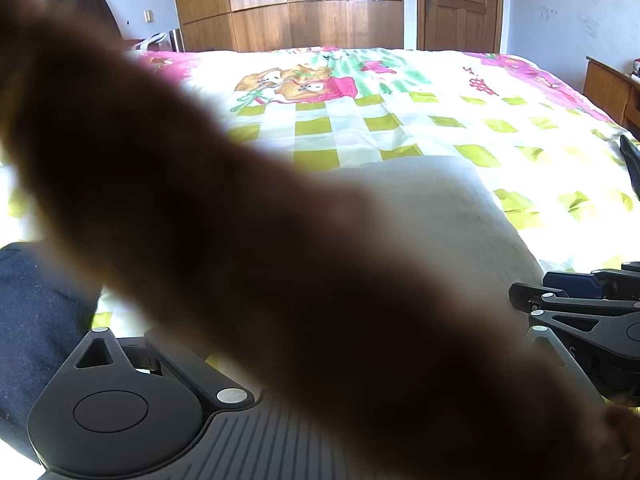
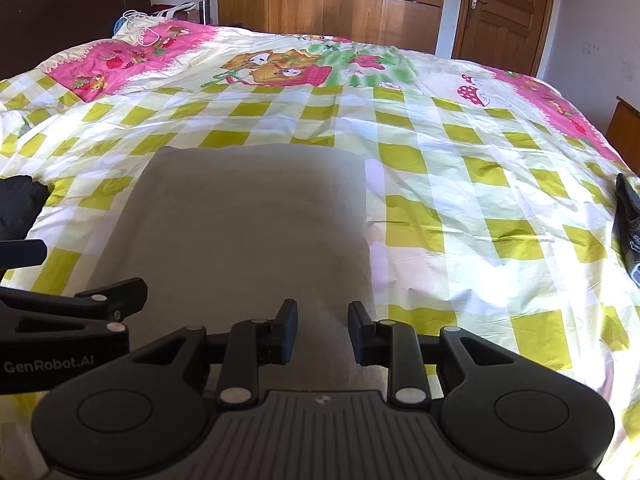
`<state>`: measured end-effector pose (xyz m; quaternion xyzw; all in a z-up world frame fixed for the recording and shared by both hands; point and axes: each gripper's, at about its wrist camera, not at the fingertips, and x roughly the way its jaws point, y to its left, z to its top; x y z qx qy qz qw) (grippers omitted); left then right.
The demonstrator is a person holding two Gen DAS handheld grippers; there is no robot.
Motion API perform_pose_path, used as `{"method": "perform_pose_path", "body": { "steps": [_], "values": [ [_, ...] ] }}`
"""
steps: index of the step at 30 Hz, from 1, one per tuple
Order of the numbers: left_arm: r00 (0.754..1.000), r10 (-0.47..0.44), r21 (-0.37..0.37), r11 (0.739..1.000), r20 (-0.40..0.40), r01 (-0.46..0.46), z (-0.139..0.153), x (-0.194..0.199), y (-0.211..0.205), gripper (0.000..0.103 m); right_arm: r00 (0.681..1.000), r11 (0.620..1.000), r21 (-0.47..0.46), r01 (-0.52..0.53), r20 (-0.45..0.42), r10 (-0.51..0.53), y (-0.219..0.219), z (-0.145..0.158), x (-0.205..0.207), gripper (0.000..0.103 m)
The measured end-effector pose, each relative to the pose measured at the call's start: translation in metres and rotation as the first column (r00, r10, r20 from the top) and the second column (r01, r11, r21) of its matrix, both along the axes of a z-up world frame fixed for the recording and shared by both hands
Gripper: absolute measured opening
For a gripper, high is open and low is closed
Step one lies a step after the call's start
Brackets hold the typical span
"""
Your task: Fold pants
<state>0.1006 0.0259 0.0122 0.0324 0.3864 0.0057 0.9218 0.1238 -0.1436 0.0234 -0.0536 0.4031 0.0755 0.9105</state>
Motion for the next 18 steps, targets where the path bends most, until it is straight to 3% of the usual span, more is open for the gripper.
{"method": "perform_pose_path", "body": {
  "steps": [18],
  "values": [
    [1.0,0.009,0.022,1.0,-0.025,-0.008,-0.0021,-0.0002,-0.0042,0.1,1.0,1.0,0.0,-0.004,0.003,0.004,0.0011,0.0015,-0.0015,0.041]
  ]
}}
